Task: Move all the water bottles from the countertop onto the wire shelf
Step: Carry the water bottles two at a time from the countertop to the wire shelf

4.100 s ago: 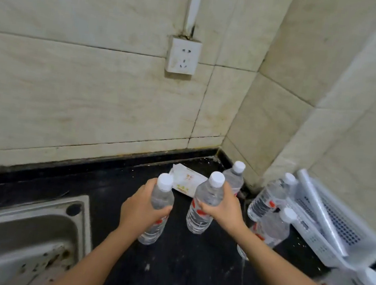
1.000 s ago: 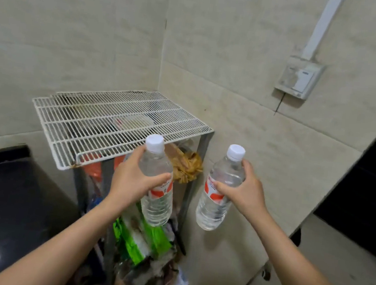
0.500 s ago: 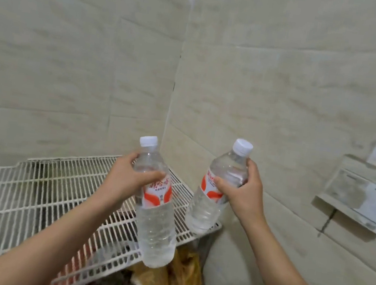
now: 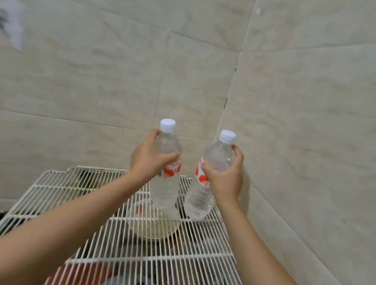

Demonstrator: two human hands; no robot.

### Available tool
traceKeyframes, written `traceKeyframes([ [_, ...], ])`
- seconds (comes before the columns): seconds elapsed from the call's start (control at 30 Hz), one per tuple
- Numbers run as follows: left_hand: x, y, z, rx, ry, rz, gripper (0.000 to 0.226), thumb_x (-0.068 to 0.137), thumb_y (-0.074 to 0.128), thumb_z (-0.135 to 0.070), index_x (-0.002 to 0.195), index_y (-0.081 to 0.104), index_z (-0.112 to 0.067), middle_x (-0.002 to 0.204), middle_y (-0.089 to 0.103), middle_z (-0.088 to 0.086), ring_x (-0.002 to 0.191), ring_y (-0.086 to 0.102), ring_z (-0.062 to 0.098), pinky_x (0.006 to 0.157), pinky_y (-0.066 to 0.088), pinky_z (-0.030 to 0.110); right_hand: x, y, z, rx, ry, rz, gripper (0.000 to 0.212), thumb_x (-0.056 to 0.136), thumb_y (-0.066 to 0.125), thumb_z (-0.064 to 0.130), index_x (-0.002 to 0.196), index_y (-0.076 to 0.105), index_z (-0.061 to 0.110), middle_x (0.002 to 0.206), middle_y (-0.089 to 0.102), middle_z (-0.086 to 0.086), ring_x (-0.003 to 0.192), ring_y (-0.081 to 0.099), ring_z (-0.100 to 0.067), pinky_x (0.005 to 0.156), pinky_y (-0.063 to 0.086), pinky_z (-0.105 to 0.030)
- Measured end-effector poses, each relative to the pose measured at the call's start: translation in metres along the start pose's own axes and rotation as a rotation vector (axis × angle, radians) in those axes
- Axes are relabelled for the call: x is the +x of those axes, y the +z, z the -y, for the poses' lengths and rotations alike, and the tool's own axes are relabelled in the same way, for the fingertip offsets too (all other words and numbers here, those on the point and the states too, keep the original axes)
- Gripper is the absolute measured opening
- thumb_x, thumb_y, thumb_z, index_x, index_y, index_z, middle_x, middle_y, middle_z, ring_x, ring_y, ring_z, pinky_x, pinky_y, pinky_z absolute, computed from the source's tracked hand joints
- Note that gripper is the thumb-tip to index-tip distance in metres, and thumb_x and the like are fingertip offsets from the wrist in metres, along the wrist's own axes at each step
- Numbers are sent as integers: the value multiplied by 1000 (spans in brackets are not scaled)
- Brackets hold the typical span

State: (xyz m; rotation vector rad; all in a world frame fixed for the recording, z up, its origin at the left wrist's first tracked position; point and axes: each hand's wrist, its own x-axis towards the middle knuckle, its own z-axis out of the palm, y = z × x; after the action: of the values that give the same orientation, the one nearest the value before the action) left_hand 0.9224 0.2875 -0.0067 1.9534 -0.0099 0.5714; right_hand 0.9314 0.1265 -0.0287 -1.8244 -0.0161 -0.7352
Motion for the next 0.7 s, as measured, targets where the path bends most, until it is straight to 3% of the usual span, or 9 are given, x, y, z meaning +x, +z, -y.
traceKeyframes([
  [0.13,28,13,13,100,22,-2,63,69,73,-32,124,44,-21,112,64,6,100,60,26,77,49,35,32,24,-16,11,52,55,77,66,78,20,131,36,23,122,58,-8,108,57,-26,91,47,-38],
  [0.23,50,18,26,137,36,30,63,69,73,-32,124,44,-23,112,64,5,99,61,26,81,52,42,54,36,-29,-9,87,59,76,66,78,19,130,38,22,121,59,-10,109,58,-28,92,48,-44],
  [0.43,87,43,51,128,4,68,65,70,73,-31,127,42,-24,114,63,4,98,62,24,80,54,42,87,51,-49,-139,91,78,74,67,77,30,130,38,25,123,56,-5,107,56,-23,80,44,-29],
  [0.57,104,64,55,118,-59,7,66,73,71,-35,130,41,-21,119,62,5,105,59,25,76,44,32,103,61,-62,-213,87,111,78,62,75,44,128,35,34,125,53,0,109,55,-21,86,49,-36],
  [0.7,116,75,56,144,-56,34,65,73,69,-39,130,41,-23,117,63,3,102,60,23,73,42,29,105,71,-73,-205,81,79,76,62,76,40,127,38,32,126,54,0,111,55,-21,91,48,-41],
])
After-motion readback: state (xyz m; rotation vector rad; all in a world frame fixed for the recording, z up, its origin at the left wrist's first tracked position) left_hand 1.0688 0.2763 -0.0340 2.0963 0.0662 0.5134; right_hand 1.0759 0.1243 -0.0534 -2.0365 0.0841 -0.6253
